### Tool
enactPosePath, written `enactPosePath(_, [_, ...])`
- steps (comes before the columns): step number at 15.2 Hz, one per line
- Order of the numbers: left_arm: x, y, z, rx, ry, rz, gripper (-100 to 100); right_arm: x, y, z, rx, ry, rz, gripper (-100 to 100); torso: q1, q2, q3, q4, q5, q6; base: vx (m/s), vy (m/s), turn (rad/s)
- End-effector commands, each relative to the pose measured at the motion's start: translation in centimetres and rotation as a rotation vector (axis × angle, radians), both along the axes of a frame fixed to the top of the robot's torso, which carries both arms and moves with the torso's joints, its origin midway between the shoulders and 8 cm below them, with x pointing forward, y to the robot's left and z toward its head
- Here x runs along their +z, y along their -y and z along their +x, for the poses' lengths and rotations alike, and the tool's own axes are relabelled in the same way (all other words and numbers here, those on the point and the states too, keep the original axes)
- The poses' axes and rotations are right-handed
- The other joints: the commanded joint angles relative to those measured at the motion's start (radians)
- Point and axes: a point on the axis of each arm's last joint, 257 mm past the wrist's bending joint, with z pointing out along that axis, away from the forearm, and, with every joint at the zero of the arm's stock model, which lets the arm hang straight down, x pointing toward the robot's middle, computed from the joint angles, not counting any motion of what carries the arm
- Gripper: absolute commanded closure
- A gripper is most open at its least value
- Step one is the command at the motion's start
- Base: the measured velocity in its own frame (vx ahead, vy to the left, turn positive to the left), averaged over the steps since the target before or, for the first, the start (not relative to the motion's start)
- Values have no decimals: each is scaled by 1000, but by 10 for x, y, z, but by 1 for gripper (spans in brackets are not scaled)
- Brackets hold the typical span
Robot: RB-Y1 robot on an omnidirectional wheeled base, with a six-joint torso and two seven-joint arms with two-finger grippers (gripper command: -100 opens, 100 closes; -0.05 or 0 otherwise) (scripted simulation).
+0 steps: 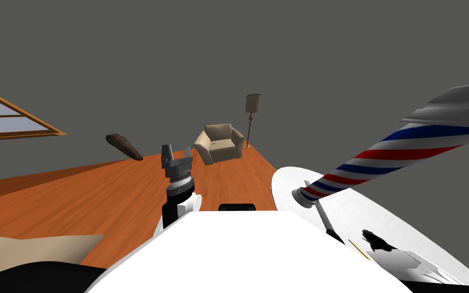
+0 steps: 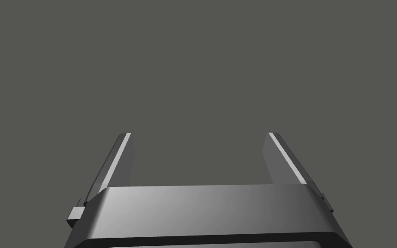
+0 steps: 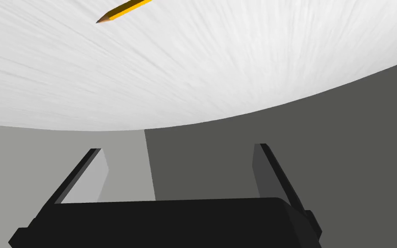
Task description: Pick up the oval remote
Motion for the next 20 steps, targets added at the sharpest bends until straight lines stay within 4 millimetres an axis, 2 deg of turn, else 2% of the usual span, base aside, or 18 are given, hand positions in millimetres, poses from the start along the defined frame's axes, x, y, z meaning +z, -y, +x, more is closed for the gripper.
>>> enactPosePath(1, [0,0,0,0,0,0,0,0,-1,8,130,-73,-11,-100,0,0,0,0,0,0,6,10,44])
enactPosePath(5, [0,0,0,0,0,0,0,-2,-7,17,326,-197,-25,-100,0,0,0,0,0,0,7,13,38])
enactPosePath(9, [0,0,0,0,0,0,0,-11,-20,23,528,-314,-20,-100,0,0,0,0,0,0,8,12,35])
enactPosePath(12, [0,0,0,0,0,0,0,-12,-22,24,550,-326,-19,-100,0,0,0,0,0,0,5,8,9])
enactPosePath(13, [0,0,0,0,0,0,0,-18,-29,26,643,-380,-14,-100,0,0,0,0,0,0,3,6,29])
enactPosePath(17, [0,0,0,0,0,0,0,-23,-37,26,734,-431,-6,-100,0,0,0,0,0,0,6,7,24])
enactPosePath(20, [0,0,0,0,0,0,0,-34,-54,24,904,-526,15,-100,0,0,0,0,0,0,7,5,26])
